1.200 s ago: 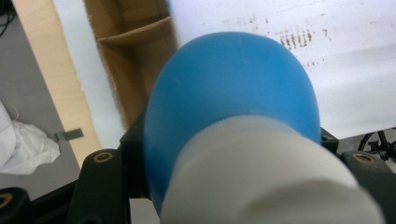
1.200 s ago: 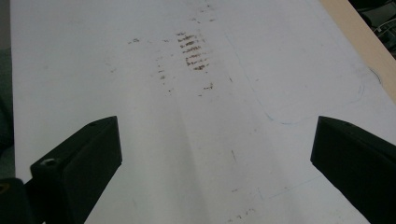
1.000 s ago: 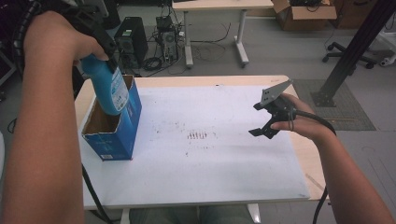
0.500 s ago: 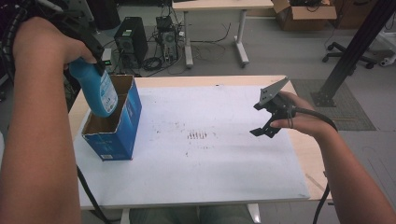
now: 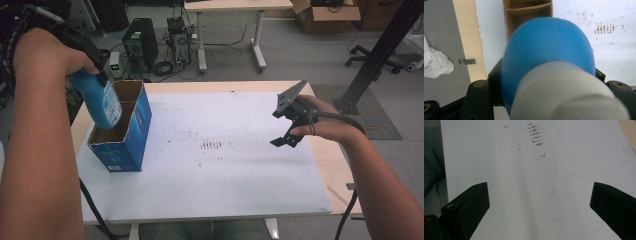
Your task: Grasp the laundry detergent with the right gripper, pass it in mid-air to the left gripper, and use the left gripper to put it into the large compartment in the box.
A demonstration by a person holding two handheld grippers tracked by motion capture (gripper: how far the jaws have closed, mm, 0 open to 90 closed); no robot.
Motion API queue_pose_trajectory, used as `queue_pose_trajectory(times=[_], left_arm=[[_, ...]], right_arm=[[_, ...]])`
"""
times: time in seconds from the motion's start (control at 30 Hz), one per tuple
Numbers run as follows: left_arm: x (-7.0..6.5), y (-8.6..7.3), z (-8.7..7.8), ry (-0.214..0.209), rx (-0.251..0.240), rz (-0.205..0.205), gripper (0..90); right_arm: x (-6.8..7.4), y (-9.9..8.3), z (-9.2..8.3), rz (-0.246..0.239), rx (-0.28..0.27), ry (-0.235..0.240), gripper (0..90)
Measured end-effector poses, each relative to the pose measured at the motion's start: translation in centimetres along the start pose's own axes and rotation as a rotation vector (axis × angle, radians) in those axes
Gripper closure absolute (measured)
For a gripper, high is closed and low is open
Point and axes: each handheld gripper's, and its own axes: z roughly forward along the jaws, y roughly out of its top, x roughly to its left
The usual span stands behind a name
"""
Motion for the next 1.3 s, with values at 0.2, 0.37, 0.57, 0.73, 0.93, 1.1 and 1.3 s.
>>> queue_pose_trajectory(times=[0.2, 0.37, 0.57, 0.73, 0.93, 1.1, 1.3], left_arm=[[0.3, 0.1, 1.1, -0.004, 0.012, -0.003, 38.3], [0.3, 0.2, 2.2, -0.007, 0.018, -0.003, 38.3], [0.5, 0.2, 3.5, -0.006, 0.023, -0.006, 38.3], [0.7, 0.2, 4.8, -0.002, 0.028, -0.009, 38.3], [0.8, 0.2, 6.4, -0.010, 0.043, -0.007, 38.3], [0.9, 0.2, 7.7, -0.008, 0.054, -0.005, 38.3], [0.9, 0.3, 9.1, -0.011, 0.064, -0.008, 38.3]], right_arm=[[0.2, 0.1, -0.3, -0.003, 0.008, 0.003, 2.7], [0.5, 0.3, -0.4, -0.010, 0.014, 0.006, 2.8], [0.6, 0.4, -0.8, -0.018, 0.013, 0.004, 2.8], [0.7, 0.4, -0.9, -0.016, 0.011, 0.005, 2.8], [0.8, 0.6, -0.8, -0.023, 0.015, 0.009, 2.8], [0.9, 0.6, -0.8, -0.023, 0.015, 0.010, 2.8], [1.0, 0.6, -0.8, -0.021, 0.011, 0.008, 2.8]])
